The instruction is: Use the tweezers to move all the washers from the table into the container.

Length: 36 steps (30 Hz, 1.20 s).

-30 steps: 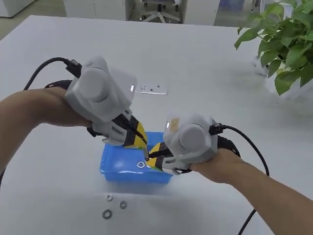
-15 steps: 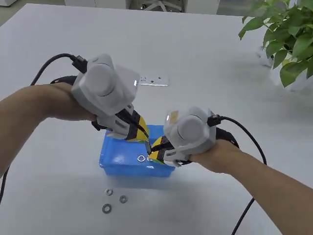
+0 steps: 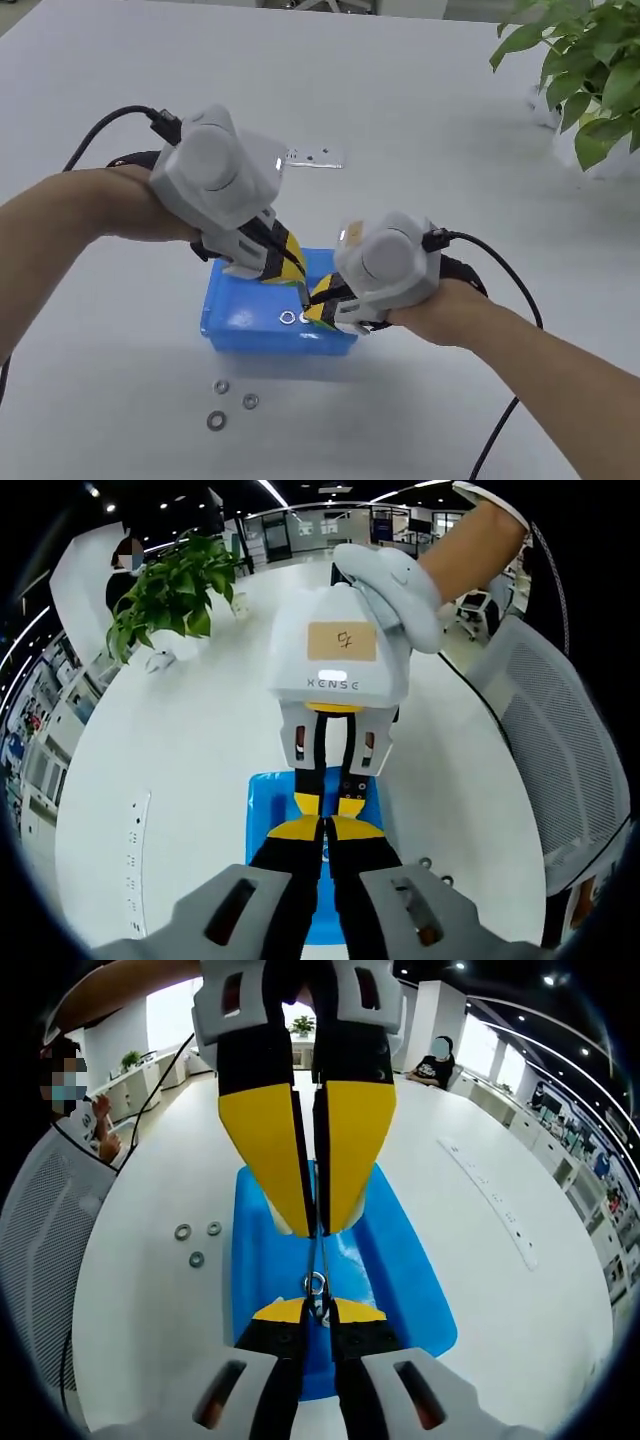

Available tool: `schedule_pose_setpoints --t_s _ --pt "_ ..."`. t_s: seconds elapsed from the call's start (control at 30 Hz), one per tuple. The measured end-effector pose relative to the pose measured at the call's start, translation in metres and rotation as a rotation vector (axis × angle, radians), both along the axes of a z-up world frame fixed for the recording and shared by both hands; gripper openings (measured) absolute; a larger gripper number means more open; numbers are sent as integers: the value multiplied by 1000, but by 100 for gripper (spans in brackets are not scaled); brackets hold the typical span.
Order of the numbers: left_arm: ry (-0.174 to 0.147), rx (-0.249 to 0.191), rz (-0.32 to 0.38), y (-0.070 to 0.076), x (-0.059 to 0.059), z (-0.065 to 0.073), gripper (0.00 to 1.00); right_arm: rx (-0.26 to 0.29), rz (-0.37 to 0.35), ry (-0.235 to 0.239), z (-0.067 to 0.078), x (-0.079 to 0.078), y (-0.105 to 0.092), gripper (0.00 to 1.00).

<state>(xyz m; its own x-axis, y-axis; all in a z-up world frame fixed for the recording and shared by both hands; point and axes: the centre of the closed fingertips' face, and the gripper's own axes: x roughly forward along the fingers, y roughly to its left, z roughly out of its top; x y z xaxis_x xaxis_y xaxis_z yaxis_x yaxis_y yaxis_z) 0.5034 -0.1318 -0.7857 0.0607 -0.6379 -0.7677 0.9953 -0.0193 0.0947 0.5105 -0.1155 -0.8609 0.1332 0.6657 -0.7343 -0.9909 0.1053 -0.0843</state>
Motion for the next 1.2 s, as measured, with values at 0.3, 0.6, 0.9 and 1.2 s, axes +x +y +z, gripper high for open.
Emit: schedule_pose_setpoints --t_s 0.3,0.6,0.9,1.2 --pt "-1 3 -11 0 -3 0 6 -4 8 -9 1 -1 1 11" --pt "-10 0 -14 1 -4 9 5 8 8 -26 9 -1 3 11" --pt "-36 7 -11 4 -9 22 5 27 9 -45 23 -4 7 11" --pt "-60 23 -8 8 -17 37 5 41 15 -71 38 -11 12 11"
